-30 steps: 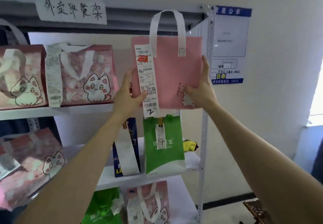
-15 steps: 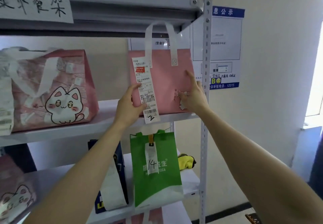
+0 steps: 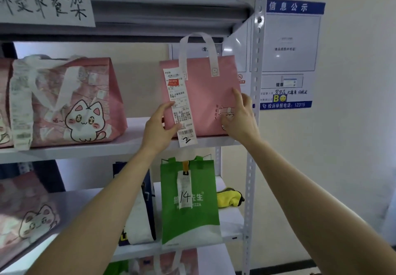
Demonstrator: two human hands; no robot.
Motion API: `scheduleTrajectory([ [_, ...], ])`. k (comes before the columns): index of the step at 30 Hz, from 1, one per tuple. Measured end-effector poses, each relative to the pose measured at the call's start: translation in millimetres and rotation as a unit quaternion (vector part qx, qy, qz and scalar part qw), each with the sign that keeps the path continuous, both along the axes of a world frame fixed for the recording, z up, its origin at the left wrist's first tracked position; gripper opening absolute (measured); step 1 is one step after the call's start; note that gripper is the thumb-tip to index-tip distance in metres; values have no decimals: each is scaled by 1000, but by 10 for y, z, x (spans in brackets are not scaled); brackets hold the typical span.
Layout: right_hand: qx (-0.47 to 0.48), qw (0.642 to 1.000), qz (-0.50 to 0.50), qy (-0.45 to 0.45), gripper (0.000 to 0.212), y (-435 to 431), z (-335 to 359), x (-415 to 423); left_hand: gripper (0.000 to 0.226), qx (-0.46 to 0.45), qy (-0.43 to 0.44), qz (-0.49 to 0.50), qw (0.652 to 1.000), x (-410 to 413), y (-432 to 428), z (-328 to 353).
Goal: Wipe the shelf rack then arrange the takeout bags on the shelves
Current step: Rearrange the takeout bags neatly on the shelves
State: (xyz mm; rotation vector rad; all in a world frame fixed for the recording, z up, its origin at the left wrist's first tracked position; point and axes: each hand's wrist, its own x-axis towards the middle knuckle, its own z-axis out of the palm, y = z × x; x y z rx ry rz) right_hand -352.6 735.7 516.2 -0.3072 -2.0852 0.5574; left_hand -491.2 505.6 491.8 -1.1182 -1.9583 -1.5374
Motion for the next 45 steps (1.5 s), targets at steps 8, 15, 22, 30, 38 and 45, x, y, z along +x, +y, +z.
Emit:
scheduleTrajectory([
  [8,95,985,-97,102,62,-498,151,205,66,15,15,27,999,128,-399,50],
  [15,136,976,114,125,39,-1417,128,-144,57,29,30,91,995,104,-1330,48],
  [22,129,963,220,87,38,-2640,14,-685,46,58,24,169,984,-247,-2658,11],
  [30,124,942,284,126,28,-4364,155,-1450,32,63,80,261,960,-1026,-4294,50],
  [38,99,955,280,10,54,-5582,54,-2261,40,42,33,309,950,-1858,-5474,215],
  [45,81,972,219,-24,56,-5728,-90,-2429,34,48,-67,241,967,-2224,-5514,326],
])
